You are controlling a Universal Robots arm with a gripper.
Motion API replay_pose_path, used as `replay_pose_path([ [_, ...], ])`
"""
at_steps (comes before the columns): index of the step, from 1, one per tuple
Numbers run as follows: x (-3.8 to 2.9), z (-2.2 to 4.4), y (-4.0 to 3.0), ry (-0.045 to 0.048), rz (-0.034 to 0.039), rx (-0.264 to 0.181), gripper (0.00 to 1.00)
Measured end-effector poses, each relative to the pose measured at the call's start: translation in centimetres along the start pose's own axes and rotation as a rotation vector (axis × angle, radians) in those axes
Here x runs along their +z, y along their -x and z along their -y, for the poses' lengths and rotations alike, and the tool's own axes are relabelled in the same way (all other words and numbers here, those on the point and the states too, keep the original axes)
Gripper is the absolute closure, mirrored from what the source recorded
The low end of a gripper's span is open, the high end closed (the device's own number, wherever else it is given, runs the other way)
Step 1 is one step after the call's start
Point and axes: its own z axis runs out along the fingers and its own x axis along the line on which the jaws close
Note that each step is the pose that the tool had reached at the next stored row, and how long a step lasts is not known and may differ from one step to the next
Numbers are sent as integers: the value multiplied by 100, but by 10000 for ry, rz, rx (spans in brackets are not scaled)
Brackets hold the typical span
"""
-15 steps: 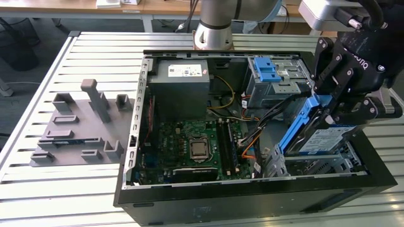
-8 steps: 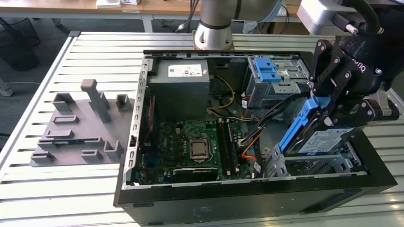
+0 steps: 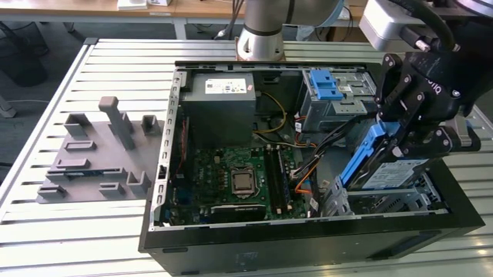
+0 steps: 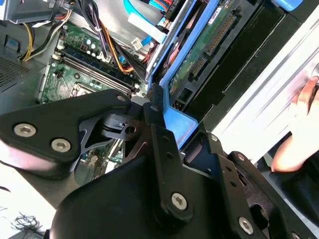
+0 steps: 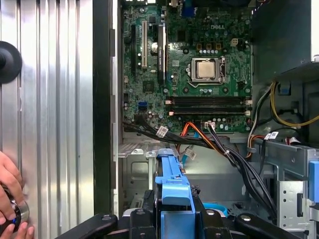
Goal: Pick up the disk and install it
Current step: 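Insert the disk into the insertion slot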
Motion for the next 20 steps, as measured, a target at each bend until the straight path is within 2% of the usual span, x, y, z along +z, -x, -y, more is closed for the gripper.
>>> replay_pose_path([
  [20,165,1,0,0,0,0,64],
])
